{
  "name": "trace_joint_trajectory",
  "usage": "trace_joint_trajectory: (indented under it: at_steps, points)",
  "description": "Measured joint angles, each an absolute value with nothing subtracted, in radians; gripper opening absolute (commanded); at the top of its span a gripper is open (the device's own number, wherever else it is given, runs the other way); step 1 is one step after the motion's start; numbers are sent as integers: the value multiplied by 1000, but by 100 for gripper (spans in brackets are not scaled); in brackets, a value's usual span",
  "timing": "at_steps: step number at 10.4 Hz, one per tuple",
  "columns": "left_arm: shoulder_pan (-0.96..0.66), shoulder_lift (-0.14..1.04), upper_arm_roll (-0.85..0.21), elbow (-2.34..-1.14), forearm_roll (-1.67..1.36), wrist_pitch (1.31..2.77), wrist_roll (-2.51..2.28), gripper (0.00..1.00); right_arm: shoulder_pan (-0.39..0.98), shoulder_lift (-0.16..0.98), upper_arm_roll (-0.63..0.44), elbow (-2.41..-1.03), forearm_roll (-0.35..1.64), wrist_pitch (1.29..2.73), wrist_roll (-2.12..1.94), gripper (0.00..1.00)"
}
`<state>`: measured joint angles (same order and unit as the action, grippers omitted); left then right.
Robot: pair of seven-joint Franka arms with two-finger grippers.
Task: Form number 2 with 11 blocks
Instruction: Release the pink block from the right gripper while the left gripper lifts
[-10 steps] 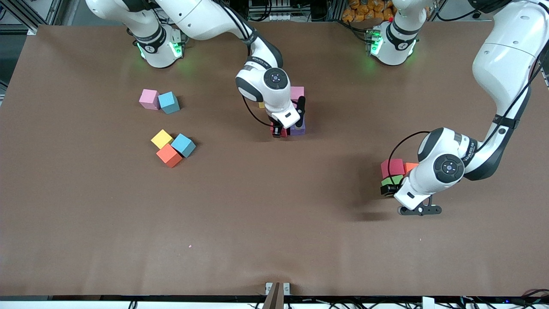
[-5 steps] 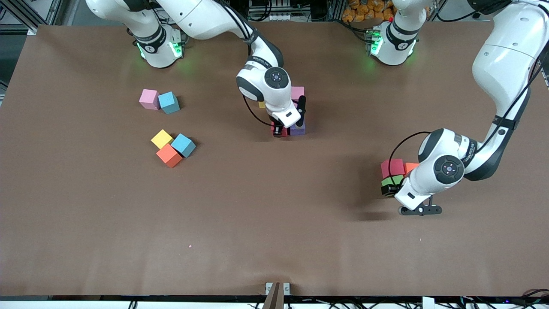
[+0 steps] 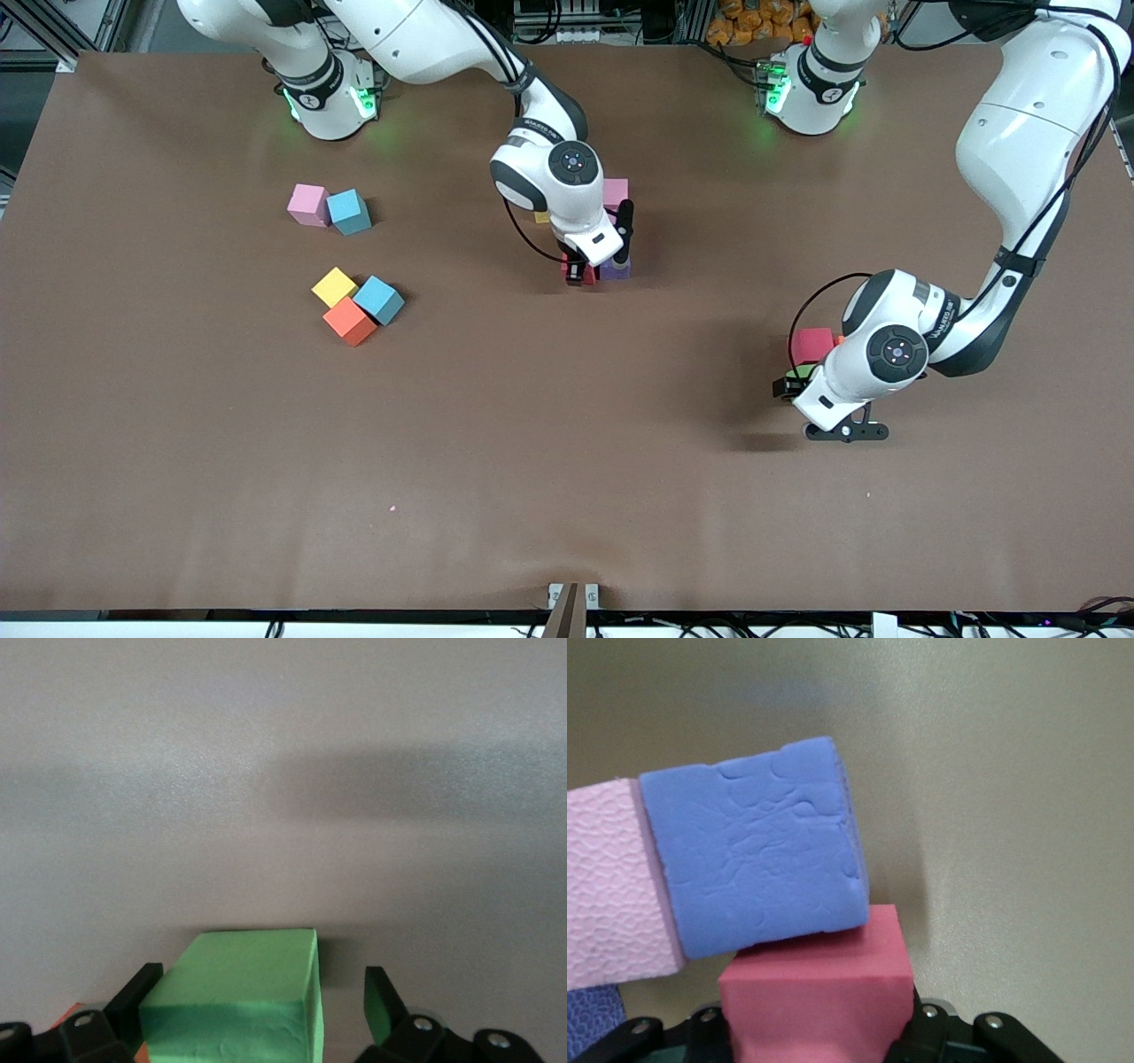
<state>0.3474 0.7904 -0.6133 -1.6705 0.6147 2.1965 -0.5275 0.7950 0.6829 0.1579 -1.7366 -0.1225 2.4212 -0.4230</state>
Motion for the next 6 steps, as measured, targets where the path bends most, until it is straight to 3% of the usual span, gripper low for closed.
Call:
trace_joint_trajectory:
  at_steps: [3,4,5,6]
  points:
    - [351,790,-609,-1668,615,2197,-527,97,800,683,157,-1736,-123,2421,-423,27]
    - [352,790,-608,-1668,615,2196,-527,94,804,683,156,-1736,-123,2421,-423,33]
    - [353,790,-608,-1668,615,2195,-528,92,806,683,155,-1735,-123,2421,-423,55]
    - [354,790,-608,-1668,615,2195,-528,92,807,684,155,-1735,-123,2421,-423,70]
